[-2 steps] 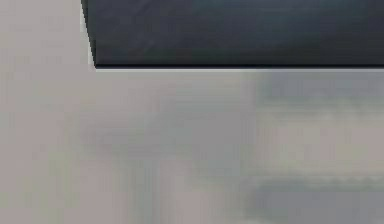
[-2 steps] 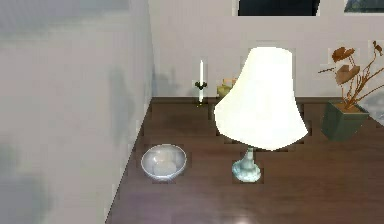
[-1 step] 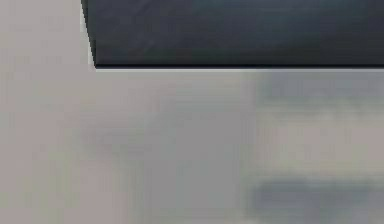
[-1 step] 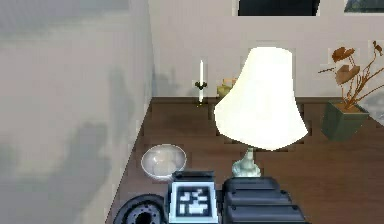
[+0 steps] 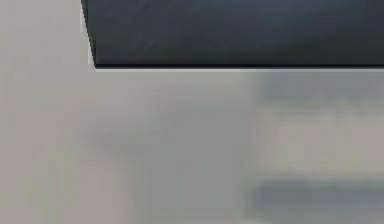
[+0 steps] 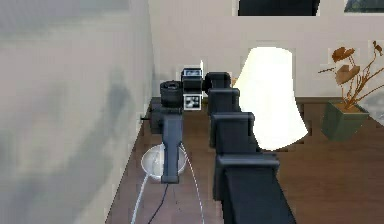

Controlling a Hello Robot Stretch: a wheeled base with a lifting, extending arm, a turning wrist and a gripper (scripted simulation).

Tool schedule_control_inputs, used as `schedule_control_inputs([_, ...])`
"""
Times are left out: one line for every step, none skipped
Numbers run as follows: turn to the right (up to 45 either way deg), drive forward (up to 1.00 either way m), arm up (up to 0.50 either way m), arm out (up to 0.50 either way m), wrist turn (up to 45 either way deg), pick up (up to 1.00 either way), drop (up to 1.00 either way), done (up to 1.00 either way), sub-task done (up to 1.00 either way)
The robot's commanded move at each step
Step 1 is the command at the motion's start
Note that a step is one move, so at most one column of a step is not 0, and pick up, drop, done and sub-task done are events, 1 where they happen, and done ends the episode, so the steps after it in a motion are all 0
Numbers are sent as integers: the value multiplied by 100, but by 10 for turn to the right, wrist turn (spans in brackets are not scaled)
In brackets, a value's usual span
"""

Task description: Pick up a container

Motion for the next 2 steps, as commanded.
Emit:
schedule_control_inputs([0,0,0,0,450,0,0,0,0])
schedule_control_inputs([0,0,0,0,450,0,0,0,0])
